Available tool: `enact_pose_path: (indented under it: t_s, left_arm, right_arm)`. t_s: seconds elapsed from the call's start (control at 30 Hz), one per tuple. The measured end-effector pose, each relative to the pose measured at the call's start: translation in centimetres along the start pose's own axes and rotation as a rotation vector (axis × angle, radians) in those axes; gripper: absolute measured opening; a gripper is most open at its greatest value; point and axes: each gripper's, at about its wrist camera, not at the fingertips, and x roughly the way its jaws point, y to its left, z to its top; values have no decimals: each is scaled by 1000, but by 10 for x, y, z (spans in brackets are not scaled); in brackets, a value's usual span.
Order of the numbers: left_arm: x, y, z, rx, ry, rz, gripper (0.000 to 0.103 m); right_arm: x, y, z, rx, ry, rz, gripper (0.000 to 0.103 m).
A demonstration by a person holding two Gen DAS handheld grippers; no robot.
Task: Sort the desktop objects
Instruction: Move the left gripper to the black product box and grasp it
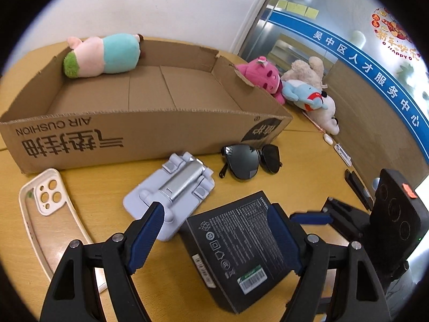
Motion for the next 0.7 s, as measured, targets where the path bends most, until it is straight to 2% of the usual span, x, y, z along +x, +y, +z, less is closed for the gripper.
enact_pose_path:
  t_s: [0.1,0.2,0.27,0.4,0.53,0.63,0.7]
  left_arm:
    - [12,0,-4,-3,44,-19,78]
    - [22,-2,-11,3,95,-23,70]
    - [21,-3,-17,17,103,4,69]
    - [14,8,-26,-33,107,-31,68]
    - [13,10,-32,-64,118,-64,68]
    - [14,11,-34,-87,120,-72,66]
    - [13,10,-34,-92,107,-53,65]
  right_arm:
    - [9,-4,0,18,41,-78,103]
    - [19,-2,-2,59,68,-18,103]
    - [21,15,-5,8,77,17,103]
    - [10,25,-10,-36,47,58,103]
    - [21,20,-7,-31,105,-53,103]
    - [31,23,-9,-33,117,-52,100]
    - [29,28,-12,-47,96,-95,99]
